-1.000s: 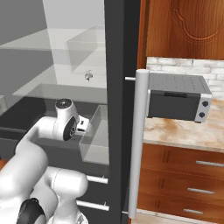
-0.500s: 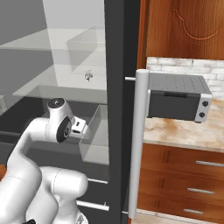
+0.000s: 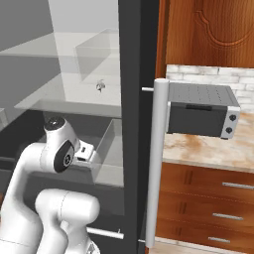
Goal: Fully open the fridge drawer.
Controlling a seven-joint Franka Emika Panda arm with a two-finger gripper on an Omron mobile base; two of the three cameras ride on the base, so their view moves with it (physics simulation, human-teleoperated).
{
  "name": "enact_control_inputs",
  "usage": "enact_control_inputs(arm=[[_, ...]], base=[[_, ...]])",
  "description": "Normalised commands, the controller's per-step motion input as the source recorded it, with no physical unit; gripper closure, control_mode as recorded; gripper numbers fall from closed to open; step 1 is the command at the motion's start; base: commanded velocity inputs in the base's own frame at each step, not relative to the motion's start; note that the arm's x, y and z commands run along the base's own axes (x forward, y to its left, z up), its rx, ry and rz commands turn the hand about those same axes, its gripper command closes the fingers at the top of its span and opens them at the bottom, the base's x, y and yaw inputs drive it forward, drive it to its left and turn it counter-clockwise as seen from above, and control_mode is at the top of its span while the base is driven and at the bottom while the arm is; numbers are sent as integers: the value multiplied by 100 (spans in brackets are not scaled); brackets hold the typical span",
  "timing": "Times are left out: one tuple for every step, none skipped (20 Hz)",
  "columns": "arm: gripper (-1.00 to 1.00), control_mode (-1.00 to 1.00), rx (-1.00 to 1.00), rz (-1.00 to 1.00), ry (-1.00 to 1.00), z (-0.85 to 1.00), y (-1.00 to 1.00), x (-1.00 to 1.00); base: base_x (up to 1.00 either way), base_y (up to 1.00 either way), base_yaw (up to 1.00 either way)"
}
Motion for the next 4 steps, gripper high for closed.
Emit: enact_control_inputs(arm=[[-100,-100,-7,-2,0,0,-17,-60],[-100,-100,-7,-2,0,1,-16,-60],[-100,-100,-7,-2,0,1,-16,-59],[-100,-100,-6,-3,0,4,-14,-56]], base=[[0,0,0],[0,0,0],[0,0,0],[0,0,0]])
